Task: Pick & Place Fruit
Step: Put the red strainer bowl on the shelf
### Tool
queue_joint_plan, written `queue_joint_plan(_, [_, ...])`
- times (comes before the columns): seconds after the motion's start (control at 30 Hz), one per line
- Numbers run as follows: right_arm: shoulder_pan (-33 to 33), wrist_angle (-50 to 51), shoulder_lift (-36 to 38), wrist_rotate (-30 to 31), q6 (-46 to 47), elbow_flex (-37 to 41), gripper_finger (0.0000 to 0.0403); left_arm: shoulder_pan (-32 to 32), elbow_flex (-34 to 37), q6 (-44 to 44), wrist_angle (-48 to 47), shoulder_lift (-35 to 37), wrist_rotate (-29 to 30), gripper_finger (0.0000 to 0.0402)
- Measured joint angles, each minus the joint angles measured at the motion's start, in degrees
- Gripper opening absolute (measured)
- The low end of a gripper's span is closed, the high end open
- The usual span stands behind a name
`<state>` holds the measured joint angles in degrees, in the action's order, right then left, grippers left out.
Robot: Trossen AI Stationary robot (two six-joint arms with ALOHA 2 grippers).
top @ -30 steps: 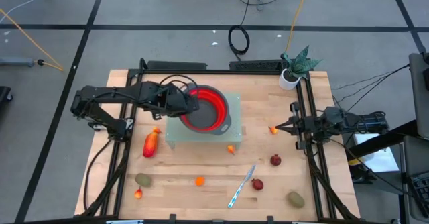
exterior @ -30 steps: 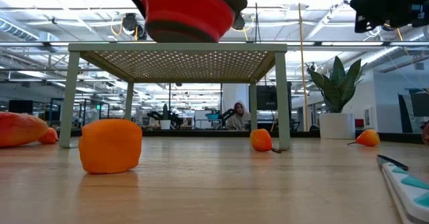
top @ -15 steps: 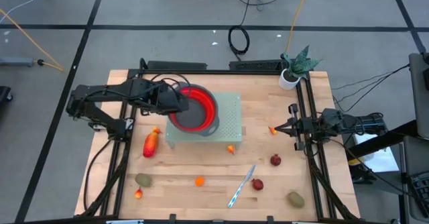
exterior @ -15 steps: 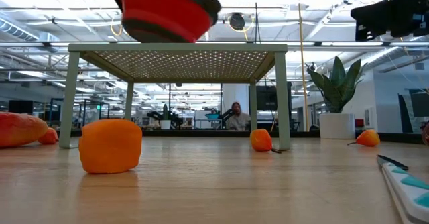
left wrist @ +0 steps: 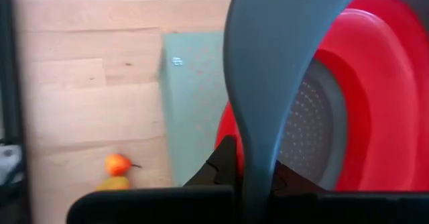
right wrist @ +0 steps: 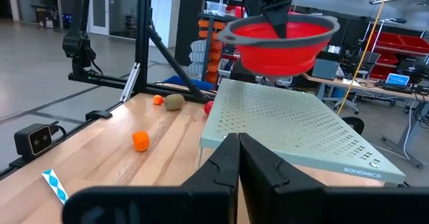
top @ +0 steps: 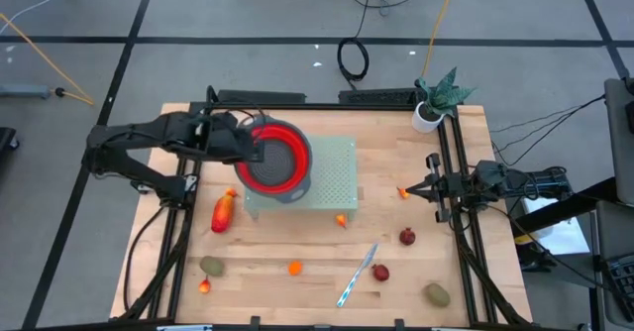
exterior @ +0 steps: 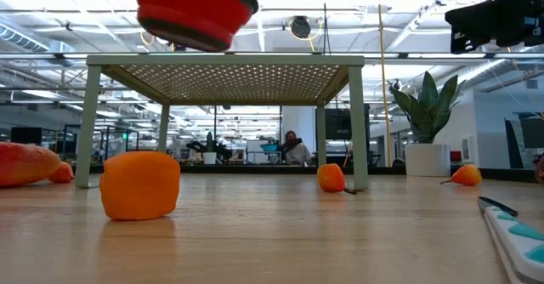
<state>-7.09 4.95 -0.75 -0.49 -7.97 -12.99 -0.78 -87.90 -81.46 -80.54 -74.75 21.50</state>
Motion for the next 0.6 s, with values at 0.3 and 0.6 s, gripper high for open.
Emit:
queue_joint_plan(0.3, [0.00,0.00,-0.02,0.26,-0.14,0.00,0.0000,0.22,15.64,0.80,14.50,9.89,-0.46,0.0000])
queue_joint_plan(0.6, [-0.02,-0.03,-0.04,0.54,0.00,0.00,0.0000,1.08,22.79,1.85,21.05,14.50,-3.73,0.0000])
